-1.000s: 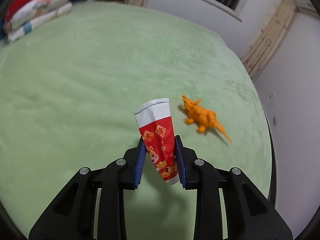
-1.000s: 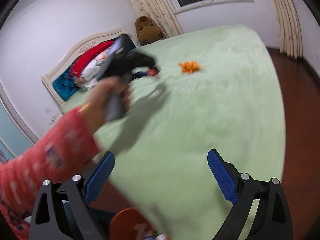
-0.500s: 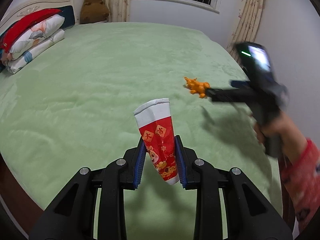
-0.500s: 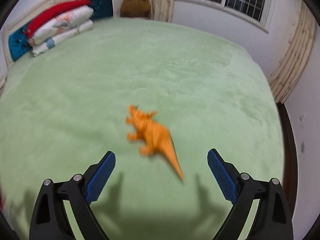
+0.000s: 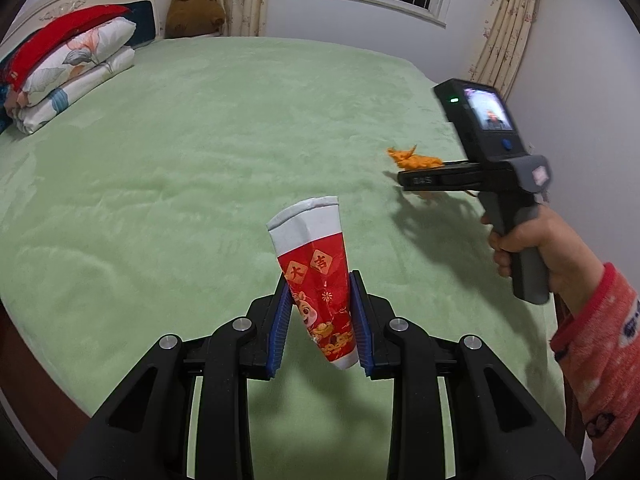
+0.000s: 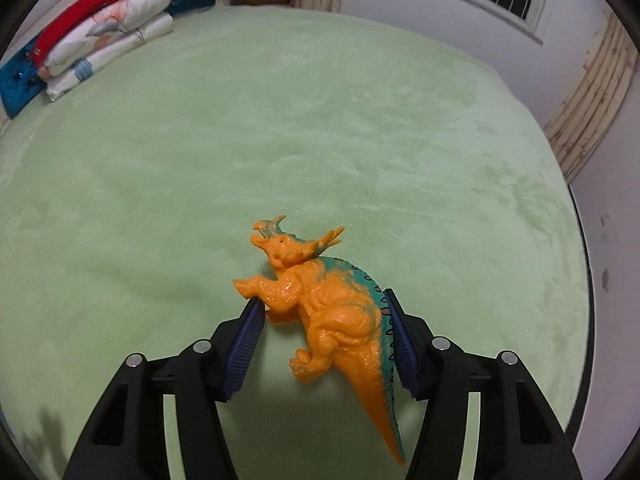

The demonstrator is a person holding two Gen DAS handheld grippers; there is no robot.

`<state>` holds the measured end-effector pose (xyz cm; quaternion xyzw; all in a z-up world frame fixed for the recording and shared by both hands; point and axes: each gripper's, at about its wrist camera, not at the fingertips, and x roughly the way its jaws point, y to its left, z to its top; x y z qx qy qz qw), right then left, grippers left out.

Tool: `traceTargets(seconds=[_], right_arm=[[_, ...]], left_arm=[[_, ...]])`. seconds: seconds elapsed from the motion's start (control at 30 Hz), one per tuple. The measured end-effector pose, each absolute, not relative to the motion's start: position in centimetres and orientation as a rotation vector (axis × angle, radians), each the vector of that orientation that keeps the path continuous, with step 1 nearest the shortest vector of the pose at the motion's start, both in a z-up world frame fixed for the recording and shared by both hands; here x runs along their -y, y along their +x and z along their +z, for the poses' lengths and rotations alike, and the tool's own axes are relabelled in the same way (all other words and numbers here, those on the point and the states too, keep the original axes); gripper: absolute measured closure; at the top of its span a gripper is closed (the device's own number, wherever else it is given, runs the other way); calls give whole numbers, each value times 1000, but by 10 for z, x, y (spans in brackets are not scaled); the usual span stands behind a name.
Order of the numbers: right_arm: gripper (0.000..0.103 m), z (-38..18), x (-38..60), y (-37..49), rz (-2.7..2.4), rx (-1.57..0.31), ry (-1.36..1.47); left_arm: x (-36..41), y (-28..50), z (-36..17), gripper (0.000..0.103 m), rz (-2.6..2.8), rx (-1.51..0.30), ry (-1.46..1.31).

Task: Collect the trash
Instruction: 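Lower the packet and dinosaur over the orange bin and open both tools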

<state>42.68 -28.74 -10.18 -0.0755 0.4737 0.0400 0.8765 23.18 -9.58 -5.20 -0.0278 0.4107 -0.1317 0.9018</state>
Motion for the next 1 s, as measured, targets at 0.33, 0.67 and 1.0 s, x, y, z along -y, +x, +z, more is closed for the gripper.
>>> traceTargets(seconds=[0.33, 0.67, 1.0], right_arm=[[45, -29, 278, 298, 188, -836, -140], [45, 19, 253, 119, 379, -724, -150], [45, -26, 231, -5, 516, -782, -129]], left_arm=[[84, 171, -23, 75, -266, -818, -57], [66, 83, -16, 75, -283, -821, -11], [52, 2, -54, 75, -283, -897, 49]])
